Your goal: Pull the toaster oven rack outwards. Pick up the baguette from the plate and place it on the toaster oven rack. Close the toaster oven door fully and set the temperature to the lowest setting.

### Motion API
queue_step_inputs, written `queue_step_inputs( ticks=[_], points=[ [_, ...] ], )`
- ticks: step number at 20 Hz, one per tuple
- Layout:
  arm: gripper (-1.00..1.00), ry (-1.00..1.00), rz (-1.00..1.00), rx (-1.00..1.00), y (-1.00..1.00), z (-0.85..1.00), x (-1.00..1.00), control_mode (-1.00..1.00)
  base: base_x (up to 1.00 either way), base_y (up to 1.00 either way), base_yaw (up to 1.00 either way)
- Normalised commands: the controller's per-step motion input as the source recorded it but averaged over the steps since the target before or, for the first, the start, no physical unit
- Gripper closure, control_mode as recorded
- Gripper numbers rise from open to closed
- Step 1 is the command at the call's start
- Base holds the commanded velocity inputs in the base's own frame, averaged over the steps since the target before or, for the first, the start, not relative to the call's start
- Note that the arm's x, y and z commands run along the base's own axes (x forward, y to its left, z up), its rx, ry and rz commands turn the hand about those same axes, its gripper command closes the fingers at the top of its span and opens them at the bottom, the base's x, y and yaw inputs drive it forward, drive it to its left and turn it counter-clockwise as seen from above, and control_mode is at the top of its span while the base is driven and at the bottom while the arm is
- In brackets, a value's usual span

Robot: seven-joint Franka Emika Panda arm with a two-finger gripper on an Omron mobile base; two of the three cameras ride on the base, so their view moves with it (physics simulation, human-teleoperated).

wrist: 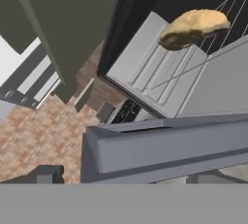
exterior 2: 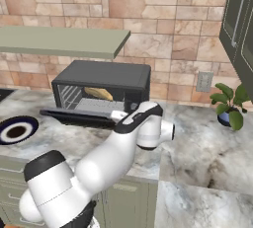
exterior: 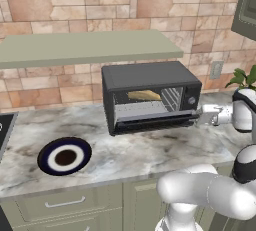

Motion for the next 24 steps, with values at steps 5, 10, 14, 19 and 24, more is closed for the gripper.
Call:
queue_step_inputs(
  ticks=[5, 10, 14, 19, 24],
  points=[
    [-1.0, -0.32, -0.23, -0.1, 0.75, 0.37, 0.27, -1.0, 0.0, 0.0, 0.0],
    [-1.0, -0.35, -0.22, -0.11, 0.78, 0.35, 0.25, -1.0, 0.0, 0.0, 0.0],
    [-1.0, -0.33, -0.24, -0.1, 0.75, 0.34, 0.29, -1.0, 0.0, 0.0, 0.0],
    [-1.0, -0.41, -0.23, -0.12, 0.74, 0.37, 0.35, -1.0, 0.0, 0.0, 0.0],
    [-1.0, -0.44, -0.23, -0.11, 0.65, 0.31, 0.36, -1.0, 0.0, 0.0, 0.0]
  ],
)
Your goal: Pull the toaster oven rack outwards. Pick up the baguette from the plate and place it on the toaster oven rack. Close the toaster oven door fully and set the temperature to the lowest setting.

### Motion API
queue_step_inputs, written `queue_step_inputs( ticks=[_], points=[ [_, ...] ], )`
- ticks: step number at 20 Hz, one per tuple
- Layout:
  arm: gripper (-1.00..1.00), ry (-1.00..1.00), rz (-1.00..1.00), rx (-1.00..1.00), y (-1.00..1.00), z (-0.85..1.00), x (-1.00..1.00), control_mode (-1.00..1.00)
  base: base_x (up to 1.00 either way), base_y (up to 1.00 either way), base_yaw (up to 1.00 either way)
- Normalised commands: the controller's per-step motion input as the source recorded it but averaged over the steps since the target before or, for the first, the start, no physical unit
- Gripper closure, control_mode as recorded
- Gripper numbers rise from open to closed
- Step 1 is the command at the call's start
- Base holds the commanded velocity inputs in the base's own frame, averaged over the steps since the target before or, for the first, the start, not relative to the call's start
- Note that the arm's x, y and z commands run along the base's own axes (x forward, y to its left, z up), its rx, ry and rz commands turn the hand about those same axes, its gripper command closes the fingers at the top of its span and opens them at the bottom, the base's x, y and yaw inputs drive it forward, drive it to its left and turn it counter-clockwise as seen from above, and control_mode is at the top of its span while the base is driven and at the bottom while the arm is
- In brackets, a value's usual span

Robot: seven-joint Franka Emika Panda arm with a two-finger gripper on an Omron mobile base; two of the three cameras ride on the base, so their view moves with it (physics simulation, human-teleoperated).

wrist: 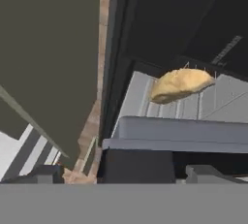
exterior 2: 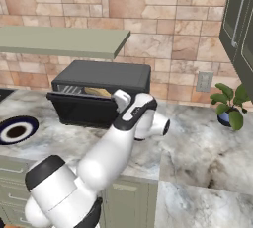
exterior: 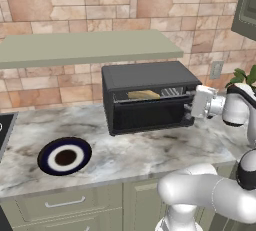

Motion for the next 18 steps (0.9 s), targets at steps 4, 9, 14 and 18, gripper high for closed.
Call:
queue_step_inputs(
  ticks=[4, 9, 14, 18],
  points=[
    [-1.0, -0.34, -0.23, -0.07, 0.49, 0.14, 0.29, -1.0, 0.0, 0.0, 0.0],
    [-1.0, -0.24, -0.24, -0.04, 0.41, 0.07, 0.19, -1.0, 0.0, 0.0, 0.0],
    [-1.0, -0.09, -0.21, -0.01, 0.3, 0.02, 0.12, -1.0, 0.0, 0.0, 0.0],
    [-1.0, 0.02, -0.15, 0.0, 0.2, 0.0, 0.25, -1.0, 0.0, 0.0, 0.0]
  ],
)
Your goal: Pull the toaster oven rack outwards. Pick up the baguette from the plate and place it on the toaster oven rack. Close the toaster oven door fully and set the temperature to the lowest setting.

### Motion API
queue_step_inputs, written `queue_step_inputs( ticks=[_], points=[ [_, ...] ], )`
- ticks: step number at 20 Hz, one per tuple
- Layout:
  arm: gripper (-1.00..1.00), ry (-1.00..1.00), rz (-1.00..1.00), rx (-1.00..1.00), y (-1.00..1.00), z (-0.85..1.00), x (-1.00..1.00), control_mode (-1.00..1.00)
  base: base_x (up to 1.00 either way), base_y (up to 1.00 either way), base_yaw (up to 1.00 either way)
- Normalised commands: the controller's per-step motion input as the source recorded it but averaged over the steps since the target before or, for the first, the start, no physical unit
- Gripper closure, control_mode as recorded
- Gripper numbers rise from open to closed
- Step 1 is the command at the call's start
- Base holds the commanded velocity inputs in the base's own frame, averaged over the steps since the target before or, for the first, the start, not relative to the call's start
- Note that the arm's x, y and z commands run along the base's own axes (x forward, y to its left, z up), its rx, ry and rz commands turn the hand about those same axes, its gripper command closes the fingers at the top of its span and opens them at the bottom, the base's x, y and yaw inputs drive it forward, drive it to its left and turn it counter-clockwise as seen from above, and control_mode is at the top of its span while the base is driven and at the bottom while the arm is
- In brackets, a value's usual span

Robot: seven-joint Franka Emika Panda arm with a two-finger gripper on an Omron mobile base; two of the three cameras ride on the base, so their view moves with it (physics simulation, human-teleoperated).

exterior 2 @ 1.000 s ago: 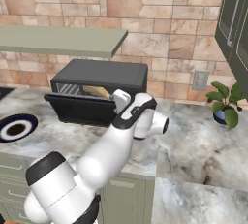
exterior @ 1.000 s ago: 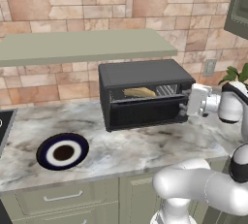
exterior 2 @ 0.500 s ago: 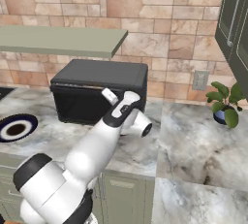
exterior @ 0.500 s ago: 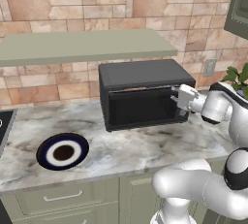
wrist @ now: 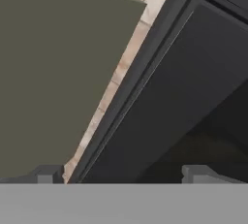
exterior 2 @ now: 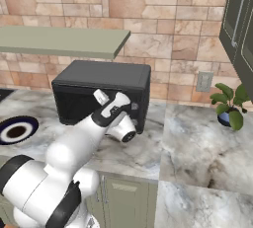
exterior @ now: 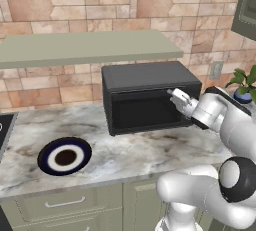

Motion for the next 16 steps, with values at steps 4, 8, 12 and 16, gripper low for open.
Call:
queue_step_inputs(
  ticks=[4, 8, 12, 16],
  points=[
    [-1.0, 0.05, -0.08, 0.0, 0.13, 0.0, 0.28, -1.0, 0.0, 0.0, 0.0],
    [-1.0, 0.11, -0.07, 0.0, 0.11, 0.0, 0.29, -1.0, 0.0, 0.0, 0.0],
    [-1.0, 0.1, -0.04, 0.0, 0.01, 0.12, 0.03, -1.0, 0.0, 0.0, 0.0],
    [-1.0, -0.07, -0.03, 0.01, 0.0, 0.57, -0.42, -1.0, 0.0, 0.0, 0.0]
  ],
)
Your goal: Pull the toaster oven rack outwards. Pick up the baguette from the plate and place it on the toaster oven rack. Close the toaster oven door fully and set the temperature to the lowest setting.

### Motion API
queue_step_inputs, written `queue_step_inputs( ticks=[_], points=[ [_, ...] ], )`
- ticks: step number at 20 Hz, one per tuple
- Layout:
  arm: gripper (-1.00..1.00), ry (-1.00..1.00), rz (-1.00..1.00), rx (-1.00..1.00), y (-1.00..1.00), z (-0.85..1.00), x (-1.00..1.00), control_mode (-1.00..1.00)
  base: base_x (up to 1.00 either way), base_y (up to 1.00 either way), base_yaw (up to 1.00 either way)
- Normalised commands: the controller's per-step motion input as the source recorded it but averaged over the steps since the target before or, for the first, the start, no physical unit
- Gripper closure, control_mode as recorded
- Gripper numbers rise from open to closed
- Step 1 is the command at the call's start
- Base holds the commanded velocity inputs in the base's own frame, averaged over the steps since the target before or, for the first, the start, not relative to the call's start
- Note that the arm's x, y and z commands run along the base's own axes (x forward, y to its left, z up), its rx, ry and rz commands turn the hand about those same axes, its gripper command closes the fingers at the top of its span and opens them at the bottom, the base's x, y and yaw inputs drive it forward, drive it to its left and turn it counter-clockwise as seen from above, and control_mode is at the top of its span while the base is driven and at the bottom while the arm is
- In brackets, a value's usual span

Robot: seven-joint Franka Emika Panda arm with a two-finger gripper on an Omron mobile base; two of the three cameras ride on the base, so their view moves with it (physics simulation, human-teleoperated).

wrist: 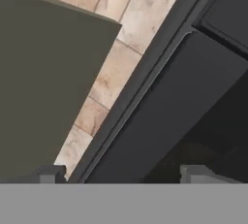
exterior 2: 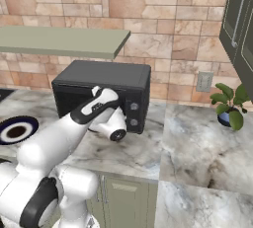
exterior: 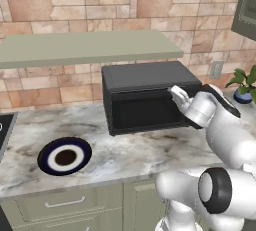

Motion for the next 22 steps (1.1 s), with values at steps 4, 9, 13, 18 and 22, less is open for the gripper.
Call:
queue_step_inputs(
  ticks=[4, 9, 13, 18, 22],
  points=[
    [-1.0, -0.07, -0.09, 0.1, 0.0, 0.66, -0.5, -1.0, 0.0, 0.0, 0.0],
    [-1.0, 0.0, -0.16, 0.06, -0.03, 0.76, -0.45, -1.0, 0.0, 0.0, 0.0],
    [-1.0, 0.01, -0.24, 0.0, -0.19, 0.81, -0.65, -1.0, 0.0, 0.0, 0.0],
    [-1.0, 0.11, -0.3, 0.0, -0.39, 0.71, -0.88, -1.0, 0.0, 0.0, 0.0],
    [-1.0, 0.26, -0.32, 0.0, -0.48, 0.61, -0.97, -1.0, 0.0, 0.0, 0.0]
  ],
)
